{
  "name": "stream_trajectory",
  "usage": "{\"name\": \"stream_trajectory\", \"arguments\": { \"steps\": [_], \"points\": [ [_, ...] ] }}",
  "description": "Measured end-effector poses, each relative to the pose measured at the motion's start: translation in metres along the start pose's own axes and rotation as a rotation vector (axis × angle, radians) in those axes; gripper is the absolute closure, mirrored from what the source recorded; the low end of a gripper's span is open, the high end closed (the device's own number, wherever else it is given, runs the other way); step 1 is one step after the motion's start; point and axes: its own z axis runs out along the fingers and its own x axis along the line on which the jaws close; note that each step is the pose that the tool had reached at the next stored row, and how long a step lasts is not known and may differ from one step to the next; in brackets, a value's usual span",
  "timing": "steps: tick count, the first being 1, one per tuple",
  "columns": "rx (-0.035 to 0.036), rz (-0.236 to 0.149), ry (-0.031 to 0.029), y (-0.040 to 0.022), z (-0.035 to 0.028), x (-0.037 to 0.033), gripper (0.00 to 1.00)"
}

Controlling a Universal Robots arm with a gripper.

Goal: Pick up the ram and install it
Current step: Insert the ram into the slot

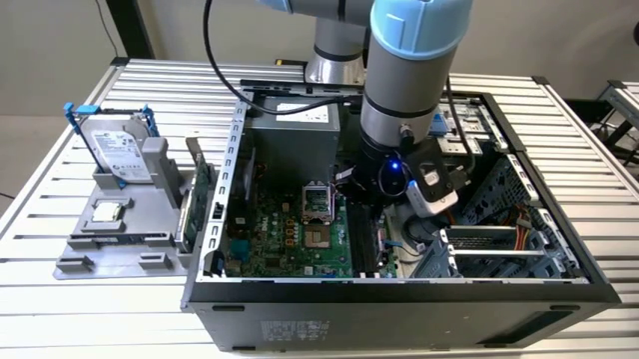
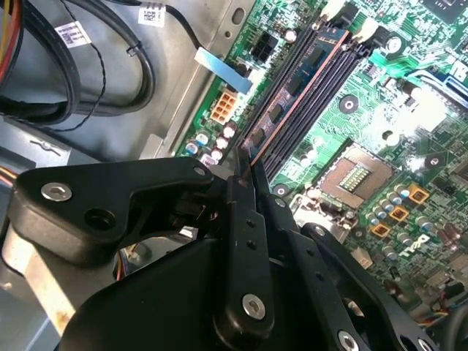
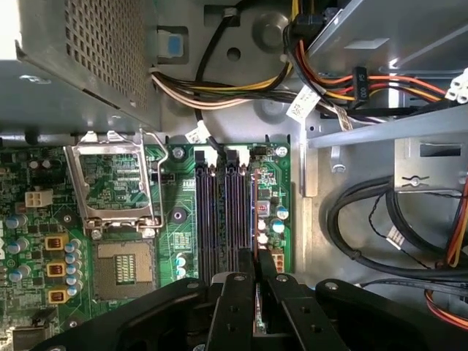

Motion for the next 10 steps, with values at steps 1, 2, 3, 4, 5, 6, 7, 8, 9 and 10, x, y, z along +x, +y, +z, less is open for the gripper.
{"name": "stream_trajectory", "arguments": {
  "steps": [1,2,3,4,5,6,7,8,9,10],
  "points": [
    [-0.0001,0.000,0.0000,0.0000,0.0016,0.0001,1.00],
    [0.0000,0.000,0.0000,-0.0001,0.0028,0.0002,1.00],
    [0.0000,0.000,0.0000,-0.0001,0.0040,0.0002,1.00],
    [0.0000,0.000,0.0000,-0.0001,0.0055,0.0000,1.00],
    [0.0000,0.000,0.0000,-0.0002,0.0072,-0.0002,1.00],
    [0.0000,0.000,0.0000,-0.0002,0.0084,-0.0003,1.00],
    [0.0000,0.000,0.0000,-0.0002,0.0091,-0.0004,1.00],
    [0.0002,0.000,0.0001,-0.0003,0.0092,-0.0004,1.00],
    [0.0003,0.000,0.0002,-0.0005,0.0092,-0.0004,1.00],
    [0.0001,0.000,0.0007,-0.0007,0.0093,-0.0004,1.00]
  ]
}}
